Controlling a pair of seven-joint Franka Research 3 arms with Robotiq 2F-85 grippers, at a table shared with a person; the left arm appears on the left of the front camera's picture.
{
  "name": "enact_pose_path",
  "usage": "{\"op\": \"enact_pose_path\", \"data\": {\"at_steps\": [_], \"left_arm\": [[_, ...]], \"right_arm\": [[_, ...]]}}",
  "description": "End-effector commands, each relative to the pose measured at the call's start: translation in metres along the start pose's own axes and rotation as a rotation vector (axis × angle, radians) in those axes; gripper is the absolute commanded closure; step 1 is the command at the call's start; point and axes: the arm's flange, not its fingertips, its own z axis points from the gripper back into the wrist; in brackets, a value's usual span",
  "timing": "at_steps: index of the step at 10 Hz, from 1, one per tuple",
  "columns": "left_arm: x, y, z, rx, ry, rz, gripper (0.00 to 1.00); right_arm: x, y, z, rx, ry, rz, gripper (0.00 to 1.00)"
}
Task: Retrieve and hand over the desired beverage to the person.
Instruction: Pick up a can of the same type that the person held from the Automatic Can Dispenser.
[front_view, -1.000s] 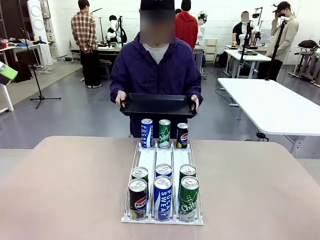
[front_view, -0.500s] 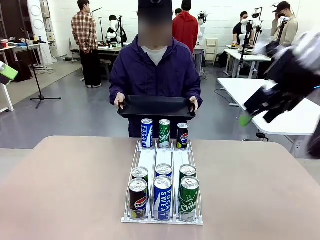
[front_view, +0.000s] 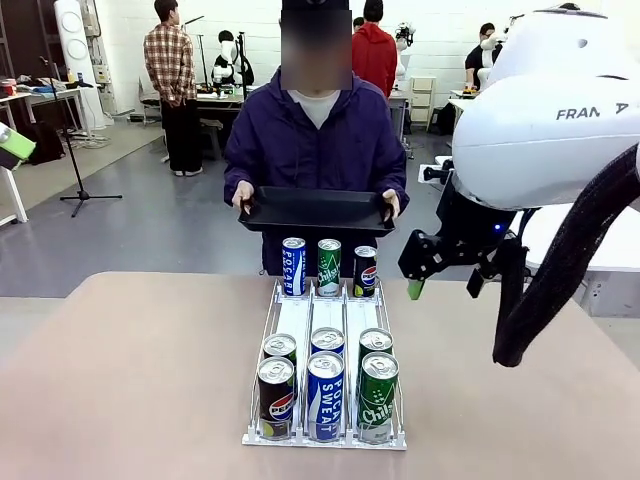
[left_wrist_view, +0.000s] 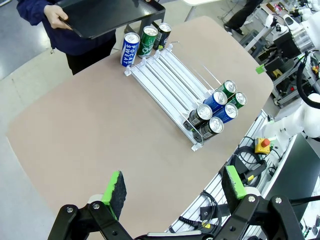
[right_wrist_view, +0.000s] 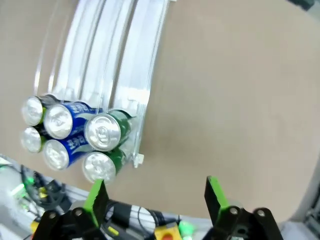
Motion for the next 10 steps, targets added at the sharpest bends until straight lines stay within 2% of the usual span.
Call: {"op": "enact_pose_path", "data": {"at_steps": [1, 7, 8, 10], "left_arm": [[-0.001, 0.001, 0.003, -0.010, -0.002, -0.011, 0.00], [-0.001, 0.001, 0.003, -0.010, -0.002, -0.011, 0.00], [-0.001, 0.001, 0.003, -0.010, -0.002, -0.011, 0.00], [-0.001, 0.001, 0.003, -0.010, -0.002, -0.011, 0.00]], "right_arm": [[-0.007, -0.003, 0.001, -0.019, 0.002, -0.003, 0.00], [-0.003, -0.001, 0.003, 0.006, 0.000, 0.005, 0.00], [-0.007, 0.011, -0.007, 0.035, 0.026, 0.046, 0.00], [-0.020, 0.042, -0.030, 0.020, 0.061, 0.017, 0.00]]}}
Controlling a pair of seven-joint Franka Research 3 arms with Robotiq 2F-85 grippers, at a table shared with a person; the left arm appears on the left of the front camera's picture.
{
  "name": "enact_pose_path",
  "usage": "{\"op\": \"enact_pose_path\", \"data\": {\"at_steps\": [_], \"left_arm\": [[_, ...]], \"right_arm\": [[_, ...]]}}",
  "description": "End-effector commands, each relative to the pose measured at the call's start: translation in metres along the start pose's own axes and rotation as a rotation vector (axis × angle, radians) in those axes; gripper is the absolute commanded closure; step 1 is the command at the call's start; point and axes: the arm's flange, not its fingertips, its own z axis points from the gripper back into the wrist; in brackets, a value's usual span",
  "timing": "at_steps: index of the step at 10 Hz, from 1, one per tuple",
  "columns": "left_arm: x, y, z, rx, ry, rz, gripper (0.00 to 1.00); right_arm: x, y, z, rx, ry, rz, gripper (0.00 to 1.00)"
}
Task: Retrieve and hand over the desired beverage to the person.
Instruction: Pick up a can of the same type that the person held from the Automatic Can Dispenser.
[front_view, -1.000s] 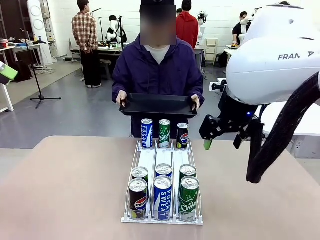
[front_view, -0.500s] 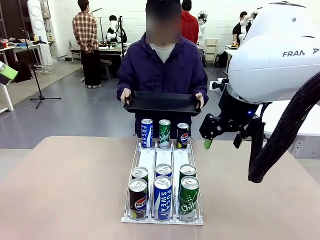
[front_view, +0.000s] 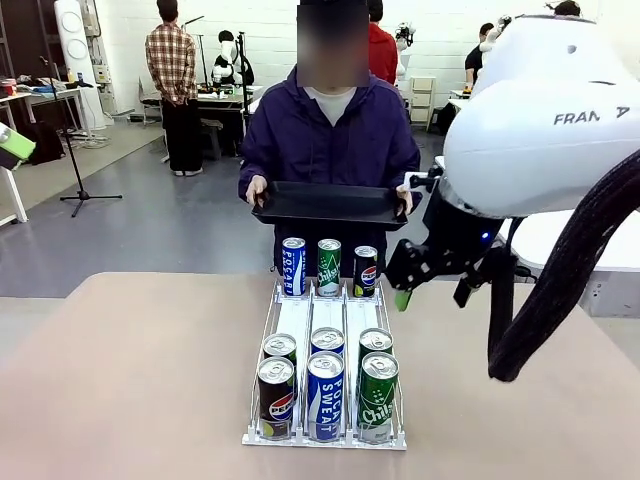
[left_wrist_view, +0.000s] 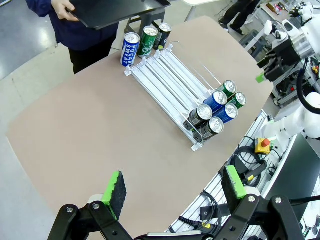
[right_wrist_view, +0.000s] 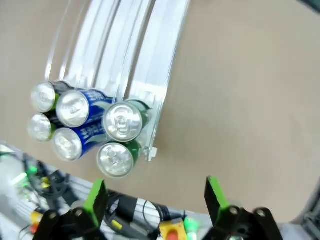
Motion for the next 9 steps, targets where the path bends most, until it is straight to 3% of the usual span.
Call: {"op": "enact_pose_path", "data": {"at_steps": [1, 4, 9], "left_arm": [[-0.001, 0.001, 0.002, -0.010, -0.002, -0.011, 0.00], [-0.001, 0.001, 0.002, -0.010, -0.002, -0.011, 0.00], [-0.001, 0.001, 0.002, -0.010, -0.002, -0.011, 0.00]], "right_arm": [[-0.007, 0.027, -0.025, -0.019, 0.046, -0.058, 0.00], [-0.002, 0.048, -0.051, -0.095, 0.084, -0.156, 0.00], [0.006, 0.052, -0.076, -0.063, 0.102, -0.161, 0.00]]}}
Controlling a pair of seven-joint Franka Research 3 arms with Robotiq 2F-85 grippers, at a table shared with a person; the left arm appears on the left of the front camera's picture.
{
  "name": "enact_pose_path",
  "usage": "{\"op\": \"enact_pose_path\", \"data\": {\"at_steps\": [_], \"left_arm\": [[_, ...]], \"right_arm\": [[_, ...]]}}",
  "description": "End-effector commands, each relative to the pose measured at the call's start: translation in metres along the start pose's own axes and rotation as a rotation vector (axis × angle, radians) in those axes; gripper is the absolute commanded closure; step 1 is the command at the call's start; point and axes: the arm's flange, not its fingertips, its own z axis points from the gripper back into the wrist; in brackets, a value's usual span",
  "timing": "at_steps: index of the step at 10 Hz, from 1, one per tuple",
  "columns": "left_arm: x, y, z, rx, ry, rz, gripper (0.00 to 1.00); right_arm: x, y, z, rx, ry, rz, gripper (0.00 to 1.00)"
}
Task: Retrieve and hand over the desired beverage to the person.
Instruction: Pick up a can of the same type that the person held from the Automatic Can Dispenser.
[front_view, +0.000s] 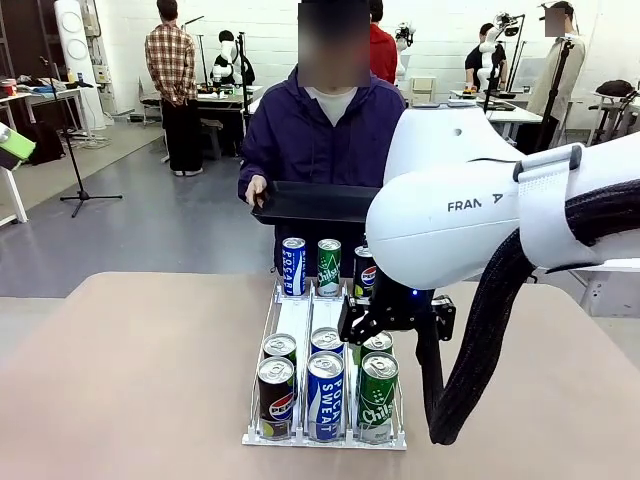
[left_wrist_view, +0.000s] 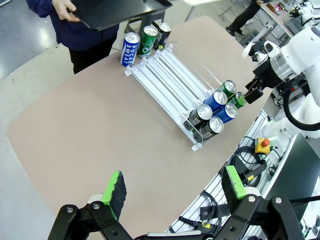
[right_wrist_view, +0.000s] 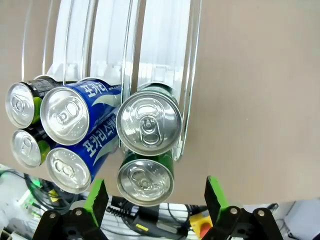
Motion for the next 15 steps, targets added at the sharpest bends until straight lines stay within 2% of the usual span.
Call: {"op": "enact_pose_path", "data": {"at_steps": [1, 10, 11, 12, 13, 15], "left_arm": [[-0.001, 0.001, 0.002, -0.010, -0.002, -0.011, 0.00], [-0.001, 0.001, 0.002, -0.010, -0.002, -0.011, 0.00], [-0.001, 0.001, 0.002, -0.010, -0.002, -0.011, 0.00], [-0.001, 0.001, 0.002, -0.010, -0.002, -0.011, 0.00], [-0.001, 0.001, 0.002, -0.010, -0.002, -0.011, 0.00], [-0.001, 0.001, 0.002, -0.010, -0.002, -0.011, 0.00]], "right_arm": [[0.006, 0.006, -0.004, -0.008, -0.002, 0.000, 0.00], [0.013, 0.002, -0.019, 0.004, 0.085, 0.049, 0.00], [0.013, 0.001, -0.020, 0.007, 0.080, 0.068, 0.41], [0.014, 0.000, -0.020, 0.011, 0.086, 0.077, 0.58], [0.014, 0.000, -0.020, 0.013, 0.090, 0.083, 0.99], [0.013, 0.001, -0.020, 0.017, 0.094, 0.091, 1.00]]}}
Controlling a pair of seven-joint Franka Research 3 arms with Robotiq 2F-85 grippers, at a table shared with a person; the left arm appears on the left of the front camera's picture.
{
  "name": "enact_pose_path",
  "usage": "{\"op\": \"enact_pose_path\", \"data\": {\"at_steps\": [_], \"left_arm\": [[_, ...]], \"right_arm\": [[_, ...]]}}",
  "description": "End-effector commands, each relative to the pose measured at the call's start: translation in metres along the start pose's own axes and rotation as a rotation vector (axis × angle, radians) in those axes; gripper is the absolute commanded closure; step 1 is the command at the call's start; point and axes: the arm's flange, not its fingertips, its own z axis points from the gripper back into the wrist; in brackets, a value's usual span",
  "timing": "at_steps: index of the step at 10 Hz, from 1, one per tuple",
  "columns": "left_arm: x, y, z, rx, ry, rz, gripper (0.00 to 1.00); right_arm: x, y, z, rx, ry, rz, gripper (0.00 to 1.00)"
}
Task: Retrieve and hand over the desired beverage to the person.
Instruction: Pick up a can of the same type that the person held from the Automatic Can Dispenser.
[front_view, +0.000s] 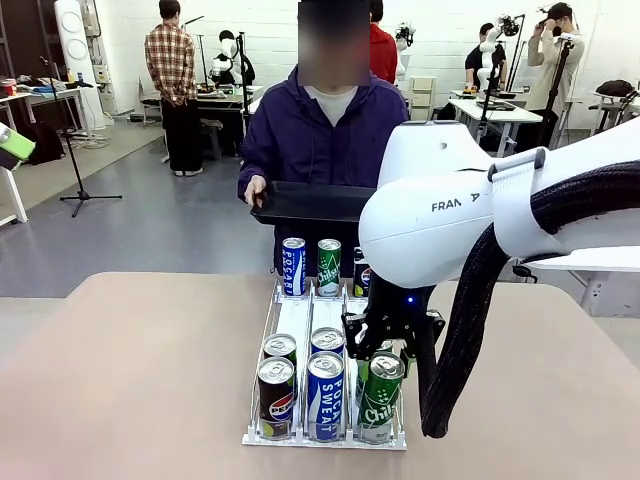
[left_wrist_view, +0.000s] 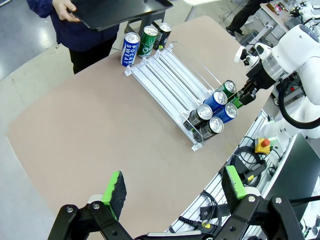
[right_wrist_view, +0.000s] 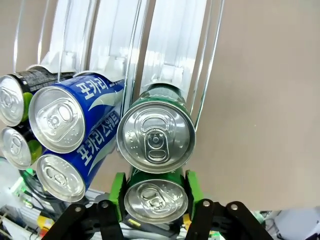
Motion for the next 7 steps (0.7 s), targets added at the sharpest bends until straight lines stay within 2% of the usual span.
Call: {"op": "enact_pose_path", "data": {"at_steps": [1, 2, 4, 6, 7], "left_arm": [[-0.001, 0.001, 0.002, -0.010, -0.002, -0.011, 0.00], [-0.001, 0.001, 0.002, -0.010, -0.002, -0.011, 0.00], [-0.001, 0.001, 0.002, -0.010, -0.002, -0.011, 0.00], [-0.001, 0.001, 0.002, -0.010, -0.002, -0.011, 0.00], [-0.001, 0.001, 0.002, -0.010, -0.002, -0.011, 0.00]], "right_arm": [[0.002, -0.001, 0.000, 0.015, 0.029, 0.016, 1.00], [0.002, -0.001, -0.001, 0.019, 0.032, 0.021, 0.97], [-0.001, -0.001, 0.005, 0.023, 0.026, 0.020, 1.00], [-0.017, 0.004, 0.042, -0.010, 0.032, 0.004, 1.00], [-0.028, 0.009, 0.073, -0.045, -0.008, 0.014, 1.00]]}}
